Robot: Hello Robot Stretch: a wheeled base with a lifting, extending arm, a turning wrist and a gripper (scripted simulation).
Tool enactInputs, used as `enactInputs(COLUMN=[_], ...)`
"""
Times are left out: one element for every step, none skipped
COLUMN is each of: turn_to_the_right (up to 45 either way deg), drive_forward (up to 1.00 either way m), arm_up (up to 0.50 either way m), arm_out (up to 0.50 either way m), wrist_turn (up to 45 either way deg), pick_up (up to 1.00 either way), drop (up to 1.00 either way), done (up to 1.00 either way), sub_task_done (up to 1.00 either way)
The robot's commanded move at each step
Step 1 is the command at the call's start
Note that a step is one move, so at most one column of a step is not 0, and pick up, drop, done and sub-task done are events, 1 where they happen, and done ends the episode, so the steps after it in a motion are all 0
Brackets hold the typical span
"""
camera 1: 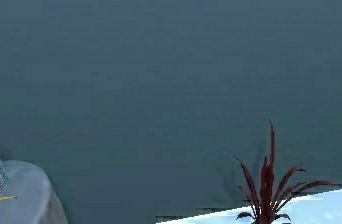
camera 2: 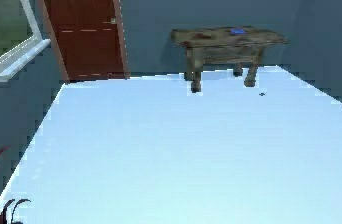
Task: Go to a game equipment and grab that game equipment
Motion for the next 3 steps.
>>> enactInputs(turn_to_the_right=[-45.0, -45.0, -42.0], drive_forward=[0.00, 0.00, 0.00], arm_up=[0.00, 0.00, 0.00], arm_out=[0.00, 0.00, 0.00], wrist_turn=[0.0, 0.0, 0.0], pick_up=[0.00, 0.00, 0.00], drop=[0.00, 0.00, 0.00], done=[0.00, 0.00, 0.00], sub_task_done=[0.00, 0.00, 0.00])
